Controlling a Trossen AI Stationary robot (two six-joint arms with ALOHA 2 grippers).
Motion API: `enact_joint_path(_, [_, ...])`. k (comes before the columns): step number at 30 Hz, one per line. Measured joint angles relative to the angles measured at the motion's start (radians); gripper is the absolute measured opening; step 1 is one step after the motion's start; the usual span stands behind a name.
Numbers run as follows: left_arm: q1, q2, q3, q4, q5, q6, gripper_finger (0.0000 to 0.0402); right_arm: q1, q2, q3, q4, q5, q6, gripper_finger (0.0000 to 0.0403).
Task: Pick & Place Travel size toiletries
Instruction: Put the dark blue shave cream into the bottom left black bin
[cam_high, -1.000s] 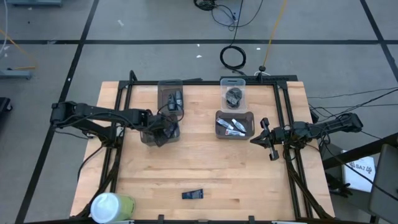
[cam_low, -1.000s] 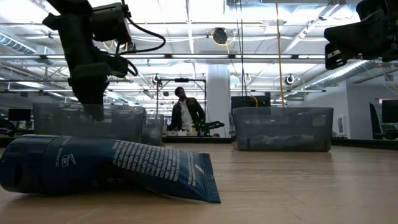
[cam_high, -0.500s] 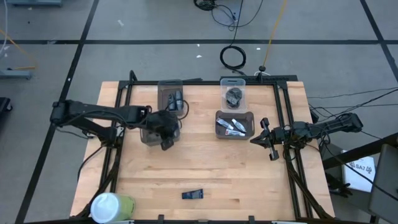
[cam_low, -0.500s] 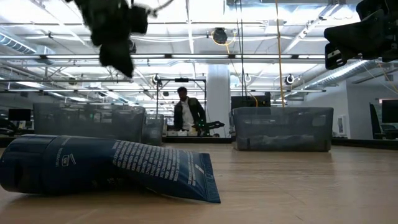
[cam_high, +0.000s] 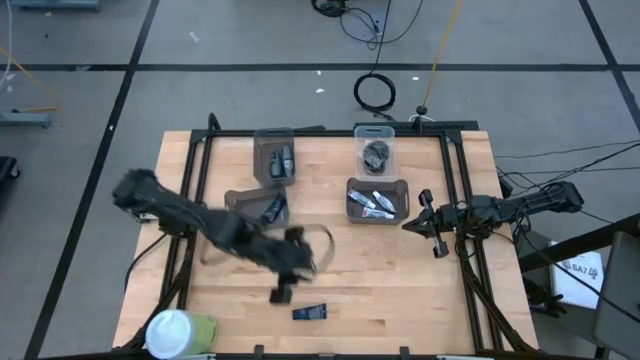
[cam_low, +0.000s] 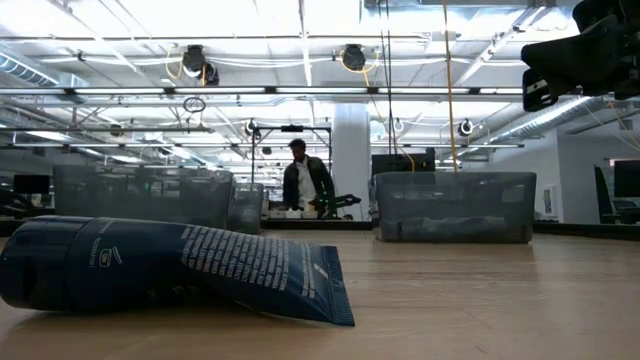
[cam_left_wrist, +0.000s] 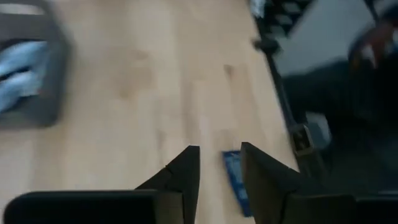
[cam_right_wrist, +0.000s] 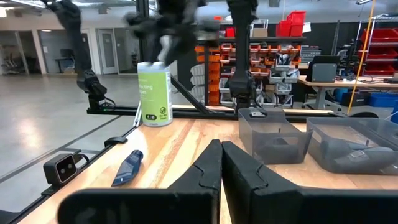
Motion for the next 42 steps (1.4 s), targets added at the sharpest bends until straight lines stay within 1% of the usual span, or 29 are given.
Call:
enact_joint_path(2, [-0.035,0.094,0.090,-0.068,0.008,0.014,0.0105,0.000,0.000,0.000,0.000,0.000,0.000,0.0000])
enact_joint_path(5, [-0.069,0.213,0.184,-0.171,0.003,-0.004,0.0097,0.000,0.000,0.000,0.000,0.000,0.000,0.0000])
enact_joint_path(8, [-0.093,0.312,0.204,-0.232,0.000,-0.076,0.0093,0.000,0.000,0.000,0.000,0.000,0.000,0.0000])
enact_joint_path(12, [-0.118,0.427,0.204,-0.246,0.018,-0.219,0.0093,0.000,0.000,0.000,0.000,0.000,0.000,0.0000])
enact_joint_path(14, [-0.131,0.471,0.204,-0.246,0.032,-0.266,0.0093,0.000,0.000,0.000,0.000,0.000,0.000,0.0000])
enact_joint_path(17, [-0.152,0.513,0.204,-0.248,0.034,-0.308,0.0093,0.000,0.000,0.000,0.000,0.000,0.000,0.0000])
enact_joint_path(24, [-0.195,0.503,0.204,-0.216,-0.020,-0.392,0.0093,0.000,0.000,0.000,0.000,0.000,0.000,0.0000])
enact_joint_path(27, [-0.200,0.503,0.204,-0.214,-0.022,-0.420,0.0094,0.000,0.000,0.000,0.000,0.000,0.000,0.0000])
enact_joint_path(30, [-0.185,0.503,0.204,-0.214,0.020,-0.463,0.0114,0.000,0.000,0.000,0.000,0.000,0.000,0.0000])
enact_joint_path(34, [-0.165,0.503,0.204,-0.206,0.049,-0.491,0.0171,0.000,0.000,0.000,0.000,0.000,0.000,0.0000])
enact_joint_path(38, [-0.158,0.503,0.204,-0.181,0.062,-0.433,0.0234,0.000,0.000,0.000,0.000,0.000,0.000,0.0000])
enact_joint_path(42, [-0.165,0.505,0.204,-0.148,0.060,-0.374,0.0272,0.000,0.000,0.000,0.000,0.000,0.000,0.0000])
